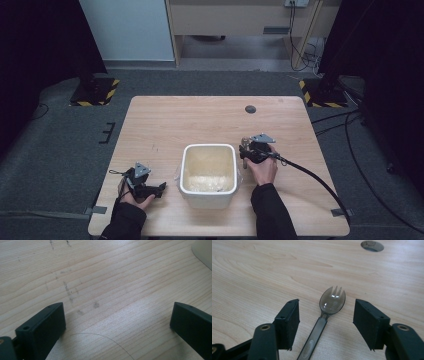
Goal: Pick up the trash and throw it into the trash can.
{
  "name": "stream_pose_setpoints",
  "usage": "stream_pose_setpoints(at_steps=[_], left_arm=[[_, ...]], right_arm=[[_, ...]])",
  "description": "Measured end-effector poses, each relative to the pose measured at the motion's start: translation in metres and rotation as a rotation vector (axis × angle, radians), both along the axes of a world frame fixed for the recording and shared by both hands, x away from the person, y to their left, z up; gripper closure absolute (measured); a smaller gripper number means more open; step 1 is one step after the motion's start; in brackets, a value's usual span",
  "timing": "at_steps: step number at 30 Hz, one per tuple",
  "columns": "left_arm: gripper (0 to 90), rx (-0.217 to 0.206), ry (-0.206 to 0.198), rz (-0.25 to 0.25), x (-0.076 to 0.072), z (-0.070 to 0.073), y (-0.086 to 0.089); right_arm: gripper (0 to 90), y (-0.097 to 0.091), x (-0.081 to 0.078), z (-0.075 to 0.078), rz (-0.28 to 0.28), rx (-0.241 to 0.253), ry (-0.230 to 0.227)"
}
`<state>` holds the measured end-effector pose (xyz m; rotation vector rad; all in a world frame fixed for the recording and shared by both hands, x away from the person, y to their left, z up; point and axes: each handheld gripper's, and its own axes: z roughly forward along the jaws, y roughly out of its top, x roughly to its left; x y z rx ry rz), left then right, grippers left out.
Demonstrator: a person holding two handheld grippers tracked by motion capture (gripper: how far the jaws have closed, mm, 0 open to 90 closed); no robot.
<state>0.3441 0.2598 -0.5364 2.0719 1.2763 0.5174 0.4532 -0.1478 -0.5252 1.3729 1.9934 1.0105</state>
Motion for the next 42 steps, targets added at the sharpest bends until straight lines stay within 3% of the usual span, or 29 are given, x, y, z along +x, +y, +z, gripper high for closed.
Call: stream_pose_setpoints(at_steps=[10, 14, 19, 25, 31, 42], left_arm=[[0.0, 0.000, -0.001, 0.000, 0.000, 0.000, 0.000], [0.0, 0.000, 0.000, 0.000, 0.000, 0.000, 0.000], [0.0, 0.000, 0.000, 0.000, 0.000, 0.000, 0.000], [0.0, 0.000, -0.001, 0.000, 0.000, 0.000, 0.000], [0.0, 0.000, 0.000, 0.000, 0.000, 0.000, 0.000], [0.0, 0.000, 0.000, 0.000, 0.000, 0.000, 0.000]], right_arm=[[58.9, 0.004, 0.000, -0.012, 0.011, -0.040, 0.048], [65.0, 0.004, -0.001, -0.012, 0.018, -0.037, 0.051], [79.5, 0.004, 0.000, -0.011, 0.027, -0.013, 0.070], [79.8, 0.002, -0.001, -0.008, 0.037, -0.018, 0.080], [79.8, -0.001, -0.004, 0.002, 0.060, -0.007, 0.057], [79.7, -0.014, -0.019, 0.043, 0.112, 0.064, -0.028]])
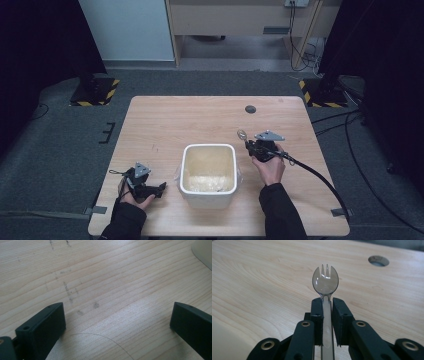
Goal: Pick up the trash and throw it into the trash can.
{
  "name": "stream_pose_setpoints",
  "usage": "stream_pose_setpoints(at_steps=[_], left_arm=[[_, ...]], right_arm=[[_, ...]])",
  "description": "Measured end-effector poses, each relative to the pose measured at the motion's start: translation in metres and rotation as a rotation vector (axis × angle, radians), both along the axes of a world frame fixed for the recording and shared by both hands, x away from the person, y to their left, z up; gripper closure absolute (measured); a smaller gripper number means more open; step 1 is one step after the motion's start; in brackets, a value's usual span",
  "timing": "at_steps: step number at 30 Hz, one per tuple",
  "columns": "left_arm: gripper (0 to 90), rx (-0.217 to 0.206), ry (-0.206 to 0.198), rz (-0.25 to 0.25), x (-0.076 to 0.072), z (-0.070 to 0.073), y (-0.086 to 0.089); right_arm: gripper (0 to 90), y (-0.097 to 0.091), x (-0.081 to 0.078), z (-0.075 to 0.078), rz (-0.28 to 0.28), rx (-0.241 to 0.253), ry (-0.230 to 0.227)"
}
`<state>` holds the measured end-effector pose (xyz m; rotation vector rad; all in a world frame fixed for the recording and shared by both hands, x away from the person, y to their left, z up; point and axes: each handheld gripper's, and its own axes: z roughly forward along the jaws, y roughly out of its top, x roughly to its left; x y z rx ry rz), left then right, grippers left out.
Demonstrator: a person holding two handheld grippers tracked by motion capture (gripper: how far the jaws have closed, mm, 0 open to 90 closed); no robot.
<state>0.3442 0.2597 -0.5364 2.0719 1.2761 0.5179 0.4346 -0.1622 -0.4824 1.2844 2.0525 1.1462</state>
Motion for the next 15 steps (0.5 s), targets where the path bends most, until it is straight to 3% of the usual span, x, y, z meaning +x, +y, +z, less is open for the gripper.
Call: stream_pose_setpoints(at_steps=[4, 8, 15], left_arm=[[0.0, 0.000, 0.000, 0.000, 0.000, 0.000, 0.000], [0.0, 0.000, 0.000, 0.000, 0.000, 0.000, 0.000], [0.0, 0.000, 0.000, 0.000, 0.000, 0.000, 0.000]], right_arm=[[79.7, -0.006, -0.011, 0.015, 0.018, 0.011, -0.042], [79.7, -0.014, -0.026, 0.029, 0.046, 0.062, -0.093], [79.7, -0.016, -0.039, 0.041, 0.075, 0.112, -0.138]])
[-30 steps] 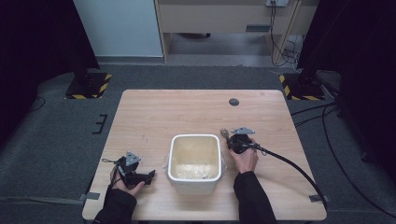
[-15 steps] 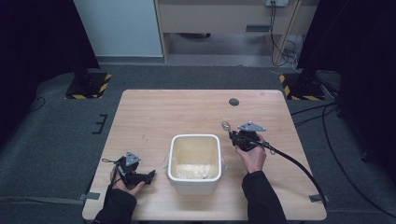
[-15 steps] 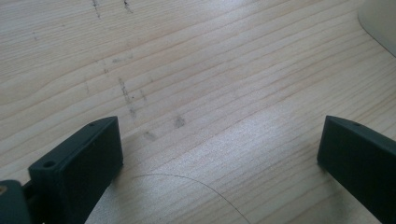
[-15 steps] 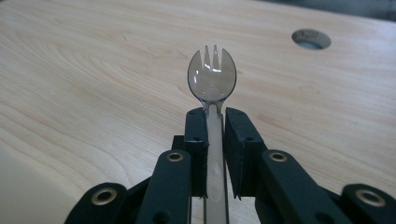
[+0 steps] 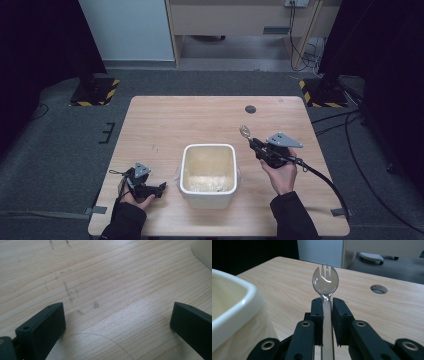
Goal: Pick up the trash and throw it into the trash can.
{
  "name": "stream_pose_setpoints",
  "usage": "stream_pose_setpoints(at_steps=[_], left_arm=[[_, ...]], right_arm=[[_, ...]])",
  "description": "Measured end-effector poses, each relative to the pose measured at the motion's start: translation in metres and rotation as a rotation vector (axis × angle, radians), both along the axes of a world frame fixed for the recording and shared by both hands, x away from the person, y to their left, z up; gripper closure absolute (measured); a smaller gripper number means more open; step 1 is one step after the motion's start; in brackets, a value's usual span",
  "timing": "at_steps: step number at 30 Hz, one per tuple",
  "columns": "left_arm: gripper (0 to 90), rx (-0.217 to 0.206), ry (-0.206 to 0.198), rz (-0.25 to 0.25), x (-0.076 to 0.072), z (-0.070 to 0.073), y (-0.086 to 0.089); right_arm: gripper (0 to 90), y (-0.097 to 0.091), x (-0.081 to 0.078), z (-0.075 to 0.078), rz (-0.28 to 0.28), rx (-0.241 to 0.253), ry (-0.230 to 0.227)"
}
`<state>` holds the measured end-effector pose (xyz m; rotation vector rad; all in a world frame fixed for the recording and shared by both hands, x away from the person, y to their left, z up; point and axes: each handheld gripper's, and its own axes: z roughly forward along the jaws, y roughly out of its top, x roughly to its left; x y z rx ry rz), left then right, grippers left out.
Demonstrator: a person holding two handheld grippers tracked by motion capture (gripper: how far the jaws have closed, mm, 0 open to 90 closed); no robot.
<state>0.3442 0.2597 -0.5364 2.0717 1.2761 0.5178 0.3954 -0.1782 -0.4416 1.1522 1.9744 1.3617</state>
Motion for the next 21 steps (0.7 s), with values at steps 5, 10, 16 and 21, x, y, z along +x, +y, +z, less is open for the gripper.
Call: stream_pose_setpoints(at_steps=[5, 10, 16, 21], left_arm=[[0.0, 0.000, 0.000, 0.000, 0.000, 0.000, 0.000], [0.0, 0.000, 0.000, 0.000, 0.000, 0.000, 0.000], [0.0, 0.000, 0.000, -0.001, 0.000, 0.000, 0.000], [0.0, 0.000, 0.000, 0.000, 0.000, 0.000, 0.000]], right_arm=[[79.7, -0.004, -0.005, 0.007, -0.005, 0.021, -0.023], [79.7, -0.011, -0.015, 0.022, 0.008, 0.084, -0.058], [79.7, -0.012, -0.024, 0.035, 0.027, 0.113, -0.091], [79.7, -0.006, -0.034, 0.048, 0.075, 0.138, -0.123]])
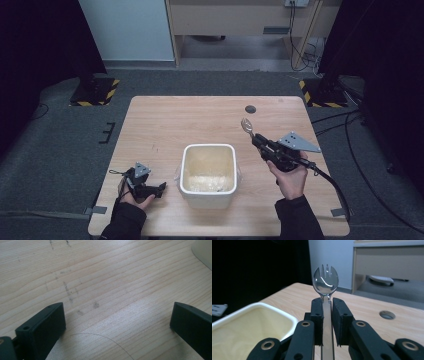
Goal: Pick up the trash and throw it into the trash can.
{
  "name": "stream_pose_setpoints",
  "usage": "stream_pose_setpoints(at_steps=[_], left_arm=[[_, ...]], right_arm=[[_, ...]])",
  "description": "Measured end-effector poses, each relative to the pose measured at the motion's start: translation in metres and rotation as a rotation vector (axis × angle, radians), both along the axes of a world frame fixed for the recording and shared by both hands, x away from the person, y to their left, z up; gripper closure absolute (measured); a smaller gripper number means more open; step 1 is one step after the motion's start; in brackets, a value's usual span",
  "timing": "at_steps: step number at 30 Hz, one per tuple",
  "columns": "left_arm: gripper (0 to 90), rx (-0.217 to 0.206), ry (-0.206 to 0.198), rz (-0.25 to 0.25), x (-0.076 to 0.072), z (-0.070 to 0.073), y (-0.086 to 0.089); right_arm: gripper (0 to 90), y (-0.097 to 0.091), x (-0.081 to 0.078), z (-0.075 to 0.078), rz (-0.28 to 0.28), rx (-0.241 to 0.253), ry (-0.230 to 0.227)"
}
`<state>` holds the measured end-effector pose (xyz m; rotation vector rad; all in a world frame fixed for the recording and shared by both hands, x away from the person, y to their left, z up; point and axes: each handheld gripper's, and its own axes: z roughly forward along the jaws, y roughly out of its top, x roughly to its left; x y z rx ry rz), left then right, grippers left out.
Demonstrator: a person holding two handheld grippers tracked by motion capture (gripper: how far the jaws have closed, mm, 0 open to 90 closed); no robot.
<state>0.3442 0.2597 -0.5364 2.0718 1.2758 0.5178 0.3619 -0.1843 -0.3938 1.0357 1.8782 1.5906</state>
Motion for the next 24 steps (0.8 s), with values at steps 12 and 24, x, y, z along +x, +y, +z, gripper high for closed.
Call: stream_pose_setpoints(at_steps=[12, 24], left_arm=[[0.0, 0.000, 0.000, 0.000, 0.000, 0.000, 0.000], [0.0, 0.000, 0.000, 0.000, 0.000, 0.000, 0.000]], right_arm=[[79.7, 0.021, -0.023, 0.023, 0.121, 0.043, -0.060], [79.7, 0.040, -0.029, 0.020, 0.204, 0.070, -0.035]])
